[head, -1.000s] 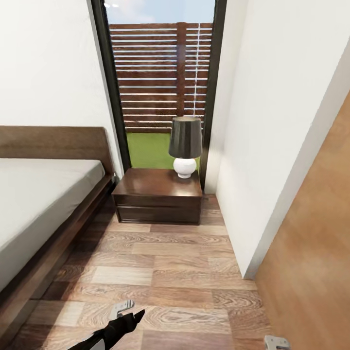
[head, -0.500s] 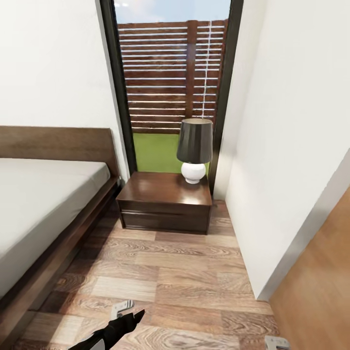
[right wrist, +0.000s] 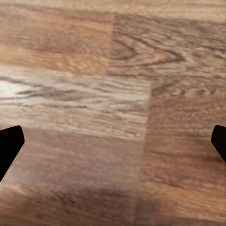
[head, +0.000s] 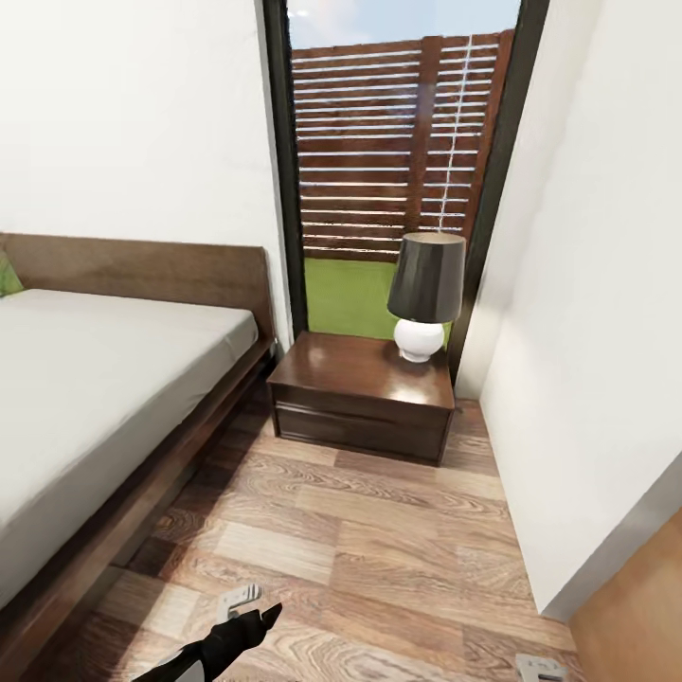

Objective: In the bedroom, move the book from the bed onto either nightstand, and place the two sandals side by side next to the bed.

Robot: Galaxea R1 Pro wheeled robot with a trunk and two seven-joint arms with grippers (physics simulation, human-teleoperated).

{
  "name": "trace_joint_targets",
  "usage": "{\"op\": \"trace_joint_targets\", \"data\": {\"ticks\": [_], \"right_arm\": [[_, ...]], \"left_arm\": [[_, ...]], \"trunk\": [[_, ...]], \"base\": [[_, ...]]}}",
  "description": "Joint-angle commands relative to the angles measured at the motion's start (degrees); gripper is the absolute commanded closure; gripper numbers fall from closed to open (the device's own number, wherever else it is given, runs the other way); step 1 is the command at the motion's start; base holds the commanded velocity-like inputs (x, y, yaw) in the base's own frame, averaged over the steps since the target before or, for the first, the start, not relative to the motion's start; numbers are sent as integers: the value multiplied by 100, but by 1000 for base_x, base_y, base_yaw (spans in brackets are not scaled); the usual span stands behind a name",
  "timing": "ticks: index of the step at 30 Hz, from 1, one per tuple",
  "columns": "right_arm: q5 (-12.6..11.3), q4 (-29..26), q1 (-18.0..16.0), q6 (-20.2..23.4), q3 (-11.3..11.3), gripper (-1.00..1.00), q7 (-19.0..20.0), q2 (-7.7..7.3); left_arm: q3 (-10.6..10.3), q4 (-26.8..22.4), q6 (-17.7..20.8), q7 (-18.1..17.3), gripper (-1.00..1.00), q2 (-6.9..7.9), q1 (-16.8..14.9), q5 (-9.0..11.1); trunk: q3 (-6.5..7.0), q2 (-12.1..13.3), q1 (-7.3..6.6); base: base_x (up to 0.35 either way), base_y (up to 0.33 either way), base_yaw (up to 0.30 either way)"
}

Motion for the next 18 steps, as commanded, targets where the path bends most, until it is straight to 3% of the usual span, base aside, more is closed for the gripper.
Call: {"op": "trace_joint_targets", "data": {"ticks": [1, 5, 18], "right_arm": [[55, -4, -1, -4, -48, -100, 28, 0], [54, -5, -1, -4, -49, -100, 28, 0], [55, -3, -1, -4, -50, -100, 28, 0]], "left_arm": [[44, 10, -5, -30, -100, 0, -5, -2], [41, 10, -5, -30, -100, 0, -5, -2], [41, 10, -5, -30, -100, 0, -5, -2]], "trunk": [[-5, -2, -1], [-5, -2, -1], [-5, -2, -1]], "base": [[0, 0, 289], [82, 0, 289], [290, 0, 289]]}}
